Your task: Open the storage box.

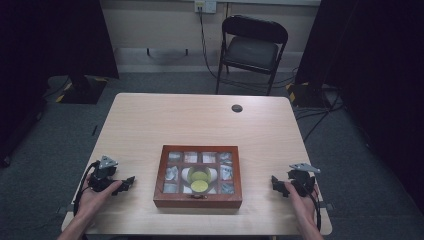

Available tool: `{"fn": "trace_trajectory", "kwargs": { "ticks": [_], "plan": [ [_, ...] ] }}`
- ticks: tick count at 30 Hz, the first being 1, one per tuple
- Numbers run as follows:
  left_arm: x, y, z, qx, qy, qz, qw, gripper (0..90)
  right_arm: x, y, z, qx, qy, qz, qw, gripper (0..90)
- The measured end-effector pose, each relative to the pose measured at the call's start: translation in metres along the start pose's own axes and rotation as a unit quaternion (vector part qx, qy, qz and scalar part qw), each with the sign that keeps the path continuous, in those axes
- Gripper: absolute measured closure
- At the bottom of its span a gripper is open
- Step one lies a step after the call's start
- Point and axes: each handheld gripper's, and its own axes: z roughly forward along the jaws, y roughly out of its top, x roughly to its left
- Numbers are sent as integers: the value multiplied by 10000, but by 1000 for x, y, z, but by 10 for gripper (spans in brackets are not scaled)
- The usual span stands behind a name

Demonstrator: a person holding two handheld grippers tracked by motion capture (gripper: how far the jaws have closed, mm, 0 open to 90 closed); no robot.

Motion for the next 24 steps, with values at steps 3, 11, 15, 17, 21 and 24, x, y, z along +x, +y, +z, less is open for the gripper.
{"fn": "trace_trajectory", "kwargs": {
  "ticks": [3,11,15,17,21,24],
  "plan": [
    [2,2,-2,-56,-153,-147,9998,159,0,0,0,4,13,0,10000,31],
    [0,9,-11,-201,-455,-163,9986,189,-1,0,0,-4,273,-265,9993,34],
    [-4,12,-14,-268,-467,-47,9985,207,0,0,0,1,441,-411,9982,34],
    [-6,12,-15,-247,-523,-22,9983,215,0,0,0,-5,483,-450,9978,34],
    [-10,14,-18,-313,-695,47,9971,237,0,0,0,-1,500,-452,9977,30],
    [-14,17,-22,-393,-798,289,9956,249,0,0,1,3,518,-464,9976,26]
  ]
}}
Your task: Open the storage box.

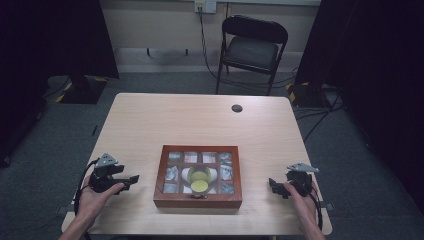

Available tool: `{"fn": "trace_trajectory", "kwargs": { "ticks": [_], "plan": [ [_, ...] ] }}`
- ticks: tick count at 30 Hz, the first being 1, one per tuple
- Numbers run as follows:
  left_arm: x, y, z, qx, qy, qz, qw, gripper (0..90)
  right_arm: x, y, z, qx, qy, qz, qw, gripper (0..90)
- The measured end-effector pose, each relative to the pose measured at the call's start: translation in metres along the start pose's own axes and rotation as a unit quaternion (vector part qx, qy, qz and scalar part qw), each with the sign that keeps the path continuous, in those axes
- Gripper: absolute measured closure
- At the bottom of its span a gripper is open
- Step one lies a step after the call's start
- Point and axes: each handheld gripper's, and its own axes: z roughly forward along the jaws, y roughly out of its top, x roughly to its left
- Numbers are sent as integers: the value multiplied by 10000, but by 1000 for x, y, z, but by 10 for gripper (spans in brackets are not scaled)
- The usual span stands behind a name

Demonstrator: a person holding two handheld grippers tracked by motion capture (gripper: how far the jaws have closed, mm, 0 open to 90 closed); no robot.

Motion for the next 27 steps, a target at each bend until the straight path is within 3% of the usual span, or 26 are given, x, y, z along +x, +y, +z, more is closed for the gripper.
{"fn": "trace_trajectory", "kwargs": {
  "ticks": [3,5,8,10,11,12,14,16,23,27],
  "plan": [
    [-7,2,-3,-73,-233,78,9997,257,0,1,1,37,94,-94,9999,2],
    [-9,3,-3,-89,-221,141,9996,257,0,1,2,49,108,-102,9999,0],
    [-19,6,-6,-222,-239,391,9987,258,-1,2,2,57,159,-155,9997,0],
    [-22,7,-6,-261,-268,388,9985,258,-1,2,2,59,167,-159,9997,0],
    [-23,8,-7,-325,-373,269,9984,257,-1,2,2,59,168,-162,9997,0],
    [-27,9,-8,-424,-636,-65,9971,255,-1,2,2,57,162,-159,9997,0],
    [-29,10,-8,-433,-631,-65,9970,255,0,2,2,60,154,-151,9997,0],
    [-33,12,-9,-447,-655,86,9968,255,0,2,2,60,154,-155,9997,0],
    [-43,24,-13,-564,-889,301,9940,292,0,2,2,56,150,-170,9997,0],
    [-54,34,-12,-544,-949,578,9923,301,0,2,3,58,150,-177,9997,0]
  ]
}}
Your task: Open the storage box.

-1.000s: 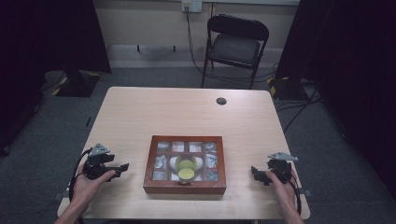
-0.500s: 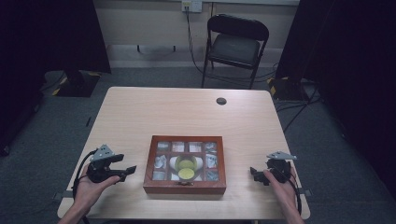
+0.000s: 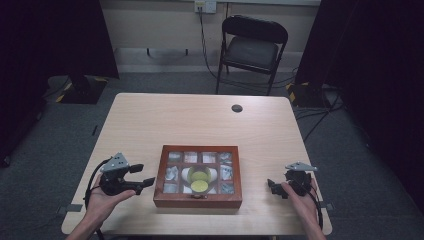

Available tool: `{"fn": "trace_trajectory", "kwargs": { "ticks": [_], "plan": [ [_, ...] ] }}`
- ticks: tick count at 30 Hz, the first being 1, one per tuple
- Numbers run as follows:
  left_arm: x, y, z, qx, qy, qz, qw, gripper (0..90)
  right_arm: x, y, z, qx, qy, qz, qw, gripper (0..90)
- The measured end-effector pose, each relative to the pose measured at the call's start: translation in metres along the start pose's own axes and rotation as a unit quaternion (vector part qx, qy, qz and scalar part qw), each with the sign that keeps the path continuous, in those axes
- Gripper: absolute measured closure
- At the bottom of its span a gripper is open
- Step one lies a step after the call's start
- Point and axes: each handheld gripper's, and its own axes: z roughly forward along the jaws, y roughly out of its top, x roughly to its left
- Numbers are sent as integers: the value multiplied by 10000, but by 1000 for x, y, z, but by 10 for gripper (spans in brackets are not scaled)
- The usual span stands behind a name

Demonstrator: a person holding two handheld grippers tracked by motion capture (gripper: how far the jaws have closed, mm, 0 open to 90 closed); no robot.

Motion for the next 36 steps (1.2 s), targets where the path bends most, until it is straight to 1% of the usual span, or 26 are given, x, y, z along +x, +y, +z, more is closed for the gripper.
{"fn": "trace_trajectory", "kwargs": {
  "ticks": [1,2,3,5,6,10,11,13,15,17,18,19,20,21,22,26,27,28,29,30,31,32,33,34,35,36],
  "plan": [
    [-5,5,4,68,-81,69,9999,305,0,0,0,1,1,2,10000,0],
    [-5,5,4,68,-81,69,9999,322,0,0,0,1,1,2,10000,0],
    [-7,7,7,80,-157,86,9998,322,0,0,0,0,2,1,10000,0],
    [-10,11,13,39,-344,32,9994,346,0,0,0,1,3,-1,10000,0],
    [-16,18,19,59,-338,133,9993,346,0,0,0,-1,4,5,10000,0],
    [-23,28,27,-8,-461,187,9988,347,0,0,0,-2,5,6,10000,0],
    [-29,35,32,-6,-613,169,9980,357,0,0,0,-1,2,5,10000,0],
    [-32,38,35,-12,-630,213,9978,358,0,0,0,3,2,11,10000,0],
    [-38,43,40,67,-632,381,9972,356,0,0,0,2,3,10,10000,0],
    [-46,50,49,132,-721,460,9962,353,0,0,0,2,1,10,10000,0],
    [-46,50,49,132,-721,460,9962,354,0,0,0,2,1,10,10000,0],
    [-52,53,54,186,-757,581,9953,359,0,0,0,2,2,9,10000,0],
    [-52,53,54,186,-757,581,9953,366,0,0,0,2,2,9,10000,0],
    [-57,56,58,187,-852,648,9941,372,0,0,0,2,2,11,10000,0],
    [-57,56,58,187,-852,648,9941,392,0,0,0,2,2,11,10000,0],
    [-67,54,65,312,-1075,767,9908,401,1,0,0,3,-1,13,10000,0],
    [-69,53,67,330,-1120,787,9900,425,1,0,0,3,-1,14,10000,0],
    [-70,52,66,272,-1140,791,9900,498,1,0,0,3,-1,14,10000,0],
    [-72,49,68,243,-1281,738,9887,541,1,0,0,4,-1,15,10000,0],
    [-72,49,68,243,-1281,738,9887,547,1,0,0,4,-1,15,10000,0],
    [-73,48,69,303,-1297,795,9879,547,1,0,0,3,-4,15,10000,0],
    [-74,47,70,301,-1382,814,9866,557,1,0,0,3,-2,15,10000,0],
    [-75,47,70,303,-1478,813,9852,608,1,0,0,2,-6,17,10000,0],
    [-77,45,71,313,-1591,851,9831,620,1,0,0,2,-7,21,10000,0],
    [-77,45,71,313,-1591,851,9831,633,1,0,0,2,-7,21,10000,0],
    [-78,43,73,382,-1666,833,9817,633,1,0,0,2,-8,21,10000,0]
  ]
}}
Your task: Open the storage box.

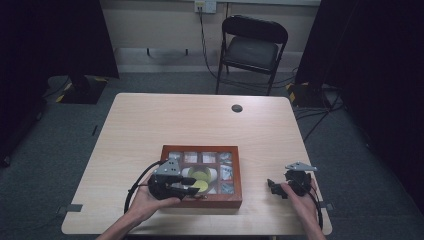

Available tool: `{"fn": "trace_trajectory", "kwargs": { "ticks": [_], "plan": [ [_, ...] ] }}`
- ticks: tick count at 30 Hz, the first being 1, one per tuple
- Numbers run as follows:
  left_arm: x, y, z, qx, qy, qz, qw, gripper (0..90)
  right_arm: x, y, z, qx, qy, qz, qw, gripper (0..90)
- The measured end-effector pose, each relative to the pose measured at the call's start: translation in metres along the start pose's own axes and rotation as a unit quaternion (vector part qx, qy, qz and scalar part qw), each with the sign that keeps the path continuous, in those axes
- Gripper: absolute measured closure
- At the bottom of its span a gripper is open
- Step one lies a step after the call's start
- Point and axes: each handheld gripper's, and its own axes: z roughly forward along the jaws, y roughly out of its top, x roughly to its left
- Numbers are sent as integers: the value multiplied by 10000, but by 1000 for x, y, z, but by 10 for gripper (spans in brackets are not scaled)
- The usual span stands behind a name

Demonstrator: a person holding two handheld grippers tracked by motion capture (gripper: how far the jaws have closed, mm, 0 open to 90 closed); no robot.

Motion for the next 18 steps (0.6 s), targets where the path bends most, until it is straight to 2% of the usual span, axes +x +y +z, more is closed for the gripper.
{"fn": "trace_trajectory", "kwargs": {
  "ticks": [2,5,8,12,13,15,16,18],
  "plan": [
    [0,-1,1,33,-65,-72,9999,648,0,0,0,1,-1,0,10000,0],
    [0,-5,8,288,-216,-198,9992,658,0,0,0,0,0,-1,10000,0],
    [-1,-6,10,310,-202,-184,9991,684,0,0,0,0,0,0,10000,0],
    [-3,-6,14,344,-249,-67,9991,709,0,0,0,0,-1,0,10000,0],
    [-4,-6,15,364,-229,12,9991,736,0,0,0,0,0,1,10000,0],
    [-4,-7,15,361,-208,33,9991,764,0,0,0,0,-1,0,10000,0],
    [-5,-7,16,350,-144,99,9992,764,0,0,0,0,-1,0,10000,0],
    [-8,-9,17,284,-50,356,9989,775,0,0,0,0,-1,1,10000,0]
  ]
}}
